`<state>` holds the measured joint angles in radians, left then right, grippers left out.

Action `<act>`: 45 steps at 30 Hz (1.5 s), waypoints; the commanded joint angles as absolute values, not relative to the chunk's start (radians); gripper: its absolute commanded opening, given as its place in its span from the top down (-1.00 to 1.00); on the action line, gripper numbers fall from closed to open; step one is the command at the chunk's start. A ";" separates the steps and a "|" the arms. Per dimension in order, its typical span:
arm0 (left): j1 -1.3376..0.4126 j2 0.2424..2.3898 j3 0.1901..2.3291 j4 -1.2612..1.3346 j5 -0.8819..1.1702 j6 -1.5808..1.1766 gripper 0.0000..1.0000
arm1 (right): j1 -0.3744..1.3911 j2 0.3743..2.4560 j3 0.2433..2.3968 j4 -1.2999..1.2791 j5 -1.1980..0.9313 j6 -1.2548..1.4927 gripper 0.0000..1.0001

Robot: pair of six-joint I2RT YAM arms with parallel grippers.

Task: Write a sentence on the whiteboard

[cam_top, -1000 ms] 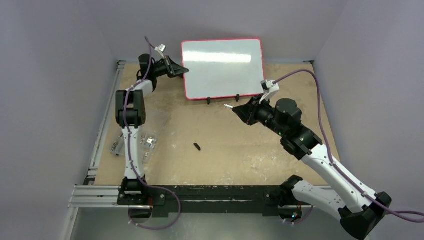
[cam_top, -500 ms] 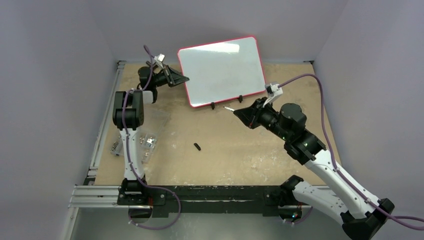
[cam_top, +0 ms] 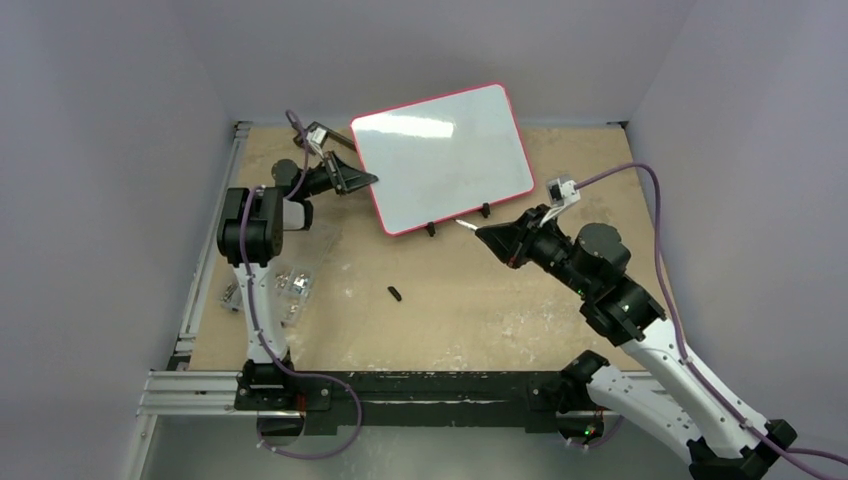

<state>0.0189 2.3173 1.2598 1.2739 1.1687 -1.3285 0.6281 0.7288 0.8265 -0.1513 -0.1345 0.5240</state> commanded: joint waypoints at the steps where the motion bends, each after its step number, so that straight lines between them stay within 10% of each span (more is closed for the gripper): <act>1: -0.023 2.199 1.157 1.424 1.214 -1.361 1.00 | 0.627 0.684 0.807 -0.144 -0.140 0.534 1.00; 23: -0.070 1.866 0.543 1.421 1.101 -1.087 1.00 | 0.627 0.544 0.730 -0.203 -0.158 0.567 1.00; 36: -0.068 1.619 0.533 0.880 0.945 -0.751 0.04 | 0.627 0.551 0.760 -0.226 -0.141 0.554 1.00; 40: -0.069 1.499 0.560 0.610 0.857 -0.627 -0.69 | 0.627 0.554 0.777 -0.246 -0.130 0.538 1.00; 45: -0.056 1.365 0.591 0.408 0.733 -0.554 -0.99 | 0.627 0.560 0.781 -0.257 -0.119 0.524 1.00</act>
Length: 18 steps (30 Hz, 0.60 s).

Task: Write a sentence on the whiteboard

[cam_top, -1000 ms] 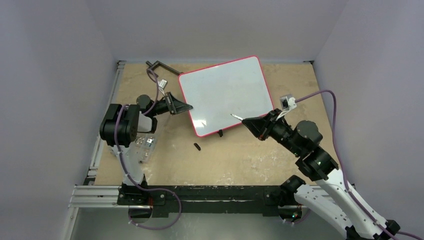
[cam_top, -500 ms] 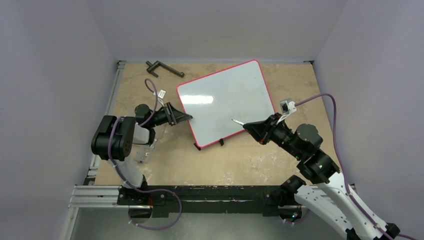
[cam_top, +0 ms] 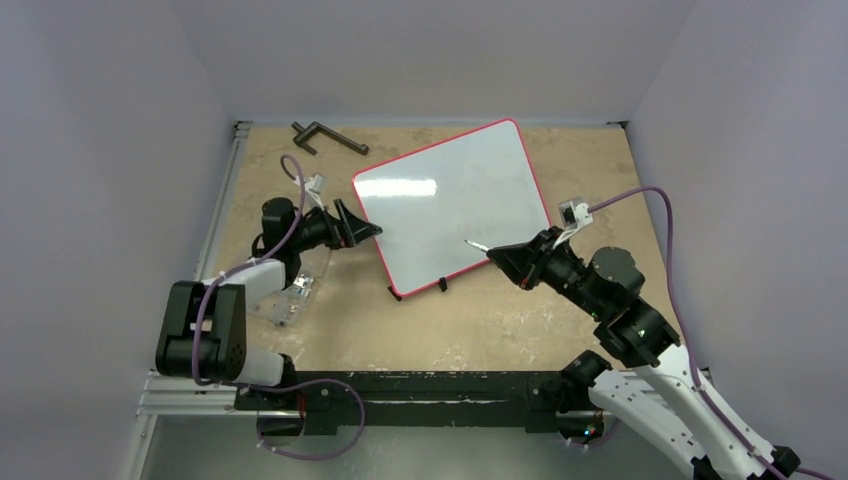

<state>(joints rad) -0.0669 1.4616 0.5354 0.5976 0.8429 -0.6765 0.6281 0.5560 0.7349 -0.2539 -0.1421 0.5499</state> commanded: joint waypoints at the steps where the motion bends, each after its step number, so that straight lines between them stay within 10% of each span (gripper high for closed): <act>1: -0.052 1.342 0.604 0.369 0.718 -0.542 -1.00 | 0.627 0.563 0.784 -0.257 -0.119 0.522 1.00; 18: -0.043 1.584 1.452 -0.453 0.856 -0.221 -0.84 | 0.627 0.601 0.804 -0.271 -0.087 0.454 1.00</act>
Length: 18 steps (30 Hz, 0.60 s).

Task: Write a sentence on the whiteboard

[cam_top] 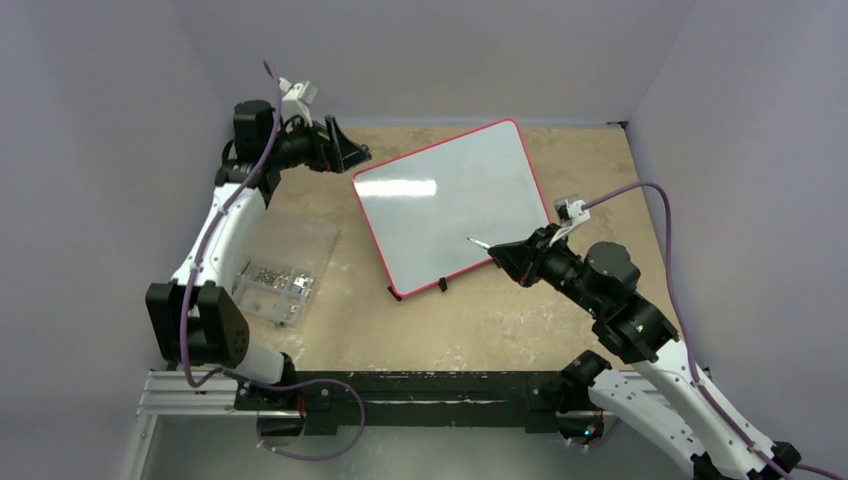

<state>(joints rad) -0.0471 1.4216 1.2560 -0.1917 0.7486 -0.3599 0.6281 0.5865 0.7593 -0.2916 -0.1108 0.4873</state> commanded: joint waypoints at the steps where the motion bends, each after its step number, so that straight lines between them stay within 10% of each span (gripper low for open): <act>1: -0.043 1.625 1.503 -0.481 0.869 -0.205 -0.81 | 0.627 0.608 0.805 -0.270 -0.086 0.450 1.00; 18: -0.068 2.054 1.971 -0.728 1.045 -0.095 -0.38 | 0.627 0.694 0.821 -0.245 -0.061 0.444 1.00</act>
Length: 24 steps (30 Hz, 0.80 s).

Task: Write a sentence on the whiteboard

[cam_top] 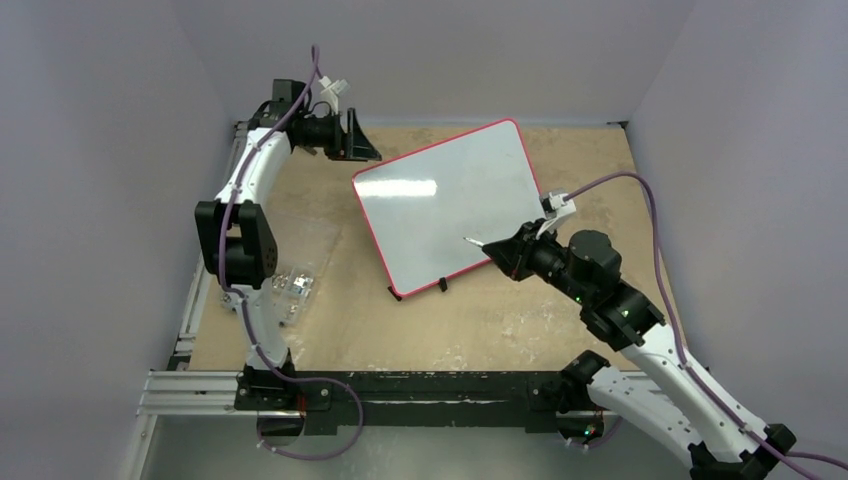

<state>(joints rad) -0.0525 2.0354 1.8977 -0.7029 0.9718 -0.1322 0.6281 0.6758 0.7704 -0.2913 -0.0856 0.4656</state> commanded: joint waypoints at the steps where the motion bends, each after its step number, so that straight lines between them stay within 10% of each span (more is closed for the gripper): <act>1: -0.070 2.064 1.977 -0.726 1.057 -0.096 -0.37 | 0.627 0.701 0.822 -0.242 -0.060 0.442 1.00; 24: -0.137 2.174 2.091 -0.891 1.075 0.031 0.43 | 0.627 0.747 0.834 -0.214 -0.106 0.444 1.00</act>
<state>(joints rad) -0.1322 2.1788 2.0480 -0.8684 1.0443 -0.0151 0.6281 0.7448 0.7864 -0.2623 -0.0898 0.4591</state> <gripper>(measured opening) 0.304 0.103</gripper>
